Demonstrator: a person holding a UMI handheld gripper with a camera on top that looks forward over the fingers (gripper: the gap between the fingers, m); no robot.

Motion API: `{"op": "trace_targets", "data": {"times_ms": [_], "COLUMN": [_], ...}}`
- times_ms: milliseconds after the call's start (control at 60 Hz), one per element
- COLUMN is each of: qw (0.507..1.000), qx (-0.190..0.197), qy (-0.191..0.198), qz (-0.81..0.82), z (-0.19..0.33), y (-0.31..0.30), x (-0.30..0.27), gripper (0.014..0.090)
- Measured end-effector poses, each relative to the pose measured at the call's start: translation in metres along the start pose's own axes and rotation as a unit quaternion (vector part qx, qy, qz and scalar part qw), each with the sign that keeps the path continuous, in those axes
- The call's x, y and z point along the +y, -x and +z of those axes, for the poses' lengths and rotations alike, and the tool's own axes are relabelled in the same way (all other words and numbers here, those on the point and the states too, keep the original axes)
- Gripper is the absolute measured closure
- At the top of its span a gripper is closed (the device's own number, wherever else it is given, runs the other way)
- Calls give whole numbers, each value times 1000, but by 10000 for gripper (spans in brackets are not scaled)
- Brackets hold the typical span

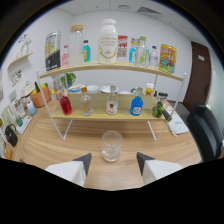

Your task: Make me a cup of Vodka Sunrise.

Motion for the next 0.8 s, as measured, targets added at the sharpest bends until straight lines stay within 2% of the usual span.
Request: {"op": "trace_targets", "data": {"times_ms": [233,350,467,567,683,800], "qw": [1000,1000,999,996,989,985], "qx": [13,2,-16,-27,-35,-30], "qy": [14,-1,-34,-85,-141,-173], "qz": [22,30,32,29,14,1], "z": [-11,-8,6,23,48,81], "y": [28,69,114,142,164,172], "x": [43,50,35,0,-47,-85], "gripper": [207,205,207,201,202,208]}}
